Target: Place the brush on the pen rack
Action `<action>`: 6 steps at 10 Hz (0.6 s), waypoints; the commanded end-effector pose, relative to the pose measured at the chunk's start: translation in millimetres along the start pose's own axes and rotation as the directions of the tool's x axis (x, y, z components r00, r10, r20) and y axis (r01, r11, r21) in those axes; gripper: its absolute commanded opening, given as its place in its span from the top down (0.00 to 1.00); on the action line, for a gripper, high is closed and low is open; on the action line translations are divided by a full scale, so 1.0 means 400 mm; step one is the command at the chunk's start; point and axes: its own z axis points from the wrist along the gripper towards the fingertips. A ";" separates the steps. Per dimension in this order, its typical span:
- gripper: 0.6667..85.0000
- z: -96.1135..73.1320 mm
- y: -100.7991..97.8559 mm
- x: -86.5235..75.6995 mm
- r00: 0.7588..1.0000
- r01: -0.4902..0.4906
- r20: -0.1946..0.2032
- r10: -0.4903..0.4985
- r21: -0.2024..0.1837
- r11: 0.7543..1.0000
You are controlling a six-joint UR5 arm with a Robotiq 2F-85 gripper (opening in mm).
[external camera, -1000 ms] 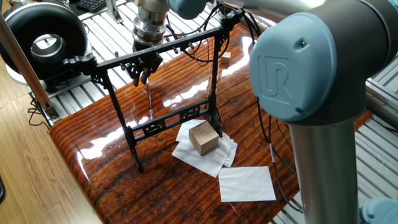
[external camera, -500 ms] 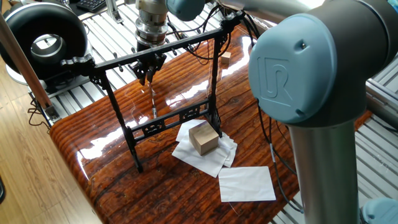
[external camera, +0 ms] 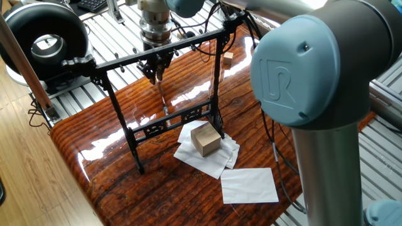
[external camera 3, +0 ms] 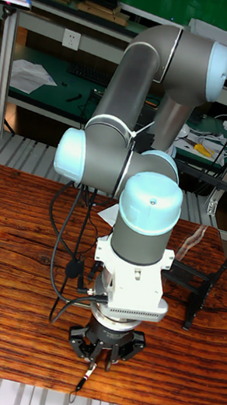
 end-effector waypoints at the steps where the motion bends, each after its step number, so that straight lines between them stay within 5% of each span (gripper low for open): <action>1: 0.63 -0.004 -0.005 0.003 1.000 0.004 -0.004 -0.004 0.002 1.000; 6: 0.65 -0.022 -0.025 -0.005 1.000 -0.012 0.016 0.011 0.026 1.000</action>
